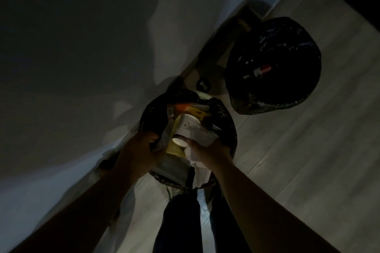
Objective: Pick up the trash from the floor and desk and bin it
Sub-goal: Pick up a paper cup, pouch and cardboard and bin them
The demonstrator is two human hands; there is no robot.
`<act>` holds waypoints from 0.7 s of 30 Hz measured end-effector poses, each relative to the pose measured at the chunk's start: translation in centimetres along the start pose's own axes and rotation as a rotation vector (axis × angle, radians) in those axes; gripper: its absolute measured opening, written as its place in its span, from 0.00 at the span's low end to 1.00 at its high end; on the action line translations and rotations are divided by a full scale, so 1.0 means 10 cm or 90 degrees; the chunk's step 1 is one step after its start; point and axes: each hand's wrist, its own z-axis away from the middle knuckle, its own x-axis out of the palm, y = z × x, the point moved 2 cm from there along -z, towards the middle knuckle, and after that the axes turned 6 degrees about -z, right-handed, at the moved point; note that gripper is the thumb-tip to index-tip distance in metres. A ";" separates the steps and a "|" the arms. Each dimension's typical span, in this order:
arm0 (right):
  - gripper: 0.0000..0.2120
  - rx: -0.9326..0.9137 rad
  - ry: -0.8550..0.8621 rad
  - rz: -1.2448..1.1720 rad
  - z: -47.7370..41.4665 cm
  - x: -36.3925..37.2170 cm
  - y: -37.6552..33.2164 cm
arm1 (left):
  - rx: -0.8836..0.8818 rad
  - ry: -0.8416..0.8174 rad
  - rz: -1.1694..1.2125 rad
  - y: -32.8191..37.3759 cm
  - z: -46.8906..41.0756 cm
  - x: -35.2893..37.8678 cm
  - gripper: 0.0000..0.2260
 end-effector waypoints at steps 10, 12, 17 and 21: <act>0.21 -0.225 0.020 0.427 0.63 -0.22 -0.05 | 0.066 0.006 -0.075 0.15 0.37 -0.28 0.14; 0.20 -0.260 0.014 0.502 0.85 -0.32 -0.11 | 0.087 0.011 -0.096 0.23 0.54 -0.41 0.15; 0.20 -0.353 0.017 0.537 1.52 -0.64 -0.26 | 0.123 -0.015 -0.152 0.50 1.13 -0.83 0.15; 0.21 -0.439 0.018 0.528 2.23 -1.01 -0.44 | 0.124 -0.016 -0.170 0.82 1.79 -1.24 0.21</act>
